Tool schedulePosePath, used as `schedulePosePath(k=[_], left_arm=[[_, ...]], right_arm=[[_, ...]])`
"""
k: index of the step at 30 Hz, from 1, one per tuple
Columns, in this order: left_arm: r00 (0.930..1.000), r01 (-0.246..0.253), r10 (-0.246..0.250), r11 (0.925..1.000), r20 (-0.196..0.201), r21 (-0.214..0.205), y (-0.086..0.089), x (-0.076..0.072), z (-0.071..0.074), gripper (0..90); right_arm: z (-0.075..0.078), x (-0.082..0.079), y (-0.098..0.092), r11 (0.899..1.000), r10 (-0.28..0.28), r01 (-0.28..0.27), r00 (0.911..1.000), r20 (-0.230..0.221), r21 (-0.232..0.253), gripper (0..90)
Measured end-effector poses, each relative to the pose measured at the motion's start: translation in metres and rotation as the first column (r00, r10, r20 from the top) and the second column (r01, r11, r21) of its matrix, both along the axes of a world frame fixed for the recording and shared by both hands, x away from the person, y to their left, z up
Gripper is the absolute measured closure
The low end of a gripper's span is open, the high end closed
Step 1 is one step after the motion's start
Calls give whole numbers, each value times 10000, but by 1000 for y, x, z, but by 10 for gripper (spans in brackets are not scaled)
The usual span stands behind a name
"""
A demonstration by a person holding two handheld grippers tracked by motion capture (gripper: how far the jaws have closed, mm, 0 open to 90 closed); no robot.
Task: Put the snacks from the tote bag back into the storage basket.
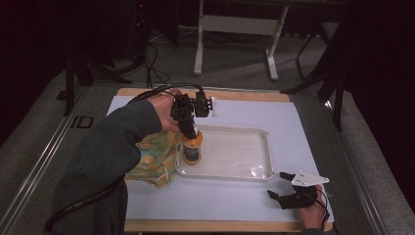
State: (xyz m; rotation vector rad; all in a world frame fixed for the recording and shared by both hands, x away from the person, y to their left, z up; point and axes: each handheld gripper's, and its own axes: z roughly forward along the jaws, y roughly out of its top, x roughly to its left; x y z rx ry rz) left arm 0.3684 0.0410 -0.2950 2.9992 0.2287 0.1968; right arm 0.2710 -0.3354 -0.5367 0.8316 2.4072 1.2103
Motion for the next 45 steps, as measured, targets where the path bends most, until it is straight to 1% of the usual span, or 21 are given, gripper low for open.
schedulePosePath(k=[10, 13, 14, 15, 22, 25, 31, 45], left_arm=[[9999, -1, 1, 10000, -129, -9, -3, 1, -12, 594], [9998, -20, 19, 10000, -206, -70, -1, 2, -19, 593], [9998, -20, 19, 10000, -206, -70, -1, 2, -19, 593], [9997, -51, 50, 10000, -256, -40, 0, 2, -23, 593], [9995, -78, 78, 10000, -317, -9, 2, 2, -29, 593], [9992, -153, 151, 9999, -361, -75, 3, 2, -34, 593], [9988, -128, 126, 9999, -478, -39, 4, 3, -39, 593], [9986, -67, 72, 9999, -532, 109, 5, 0, -46, 593]], right_arm=[[0, 0, 0, 10000, -1, 1, 10000, 1, 2, 139], [0, 0, 0, 10000, 0, 0, 10000, 10, 2, 139], [0, 0, 0, 10000, -4, 4, 10000, 13, -1, 139], [0, 0, 0, 10000, -9, 9, 10000, 22, -6, 139], [0, 0, 0, 10000, -16, 16, 10000, 6, -3, 139], [0, 0, 0, 10000, -16, 16, 10000, 19, -8, 139], [0, -1, 0, 10000, -21, 21, 10000, 20, -8, 139], [0, -1, 0, 10000, -24, 24, 10000, 19, 0, 139]])
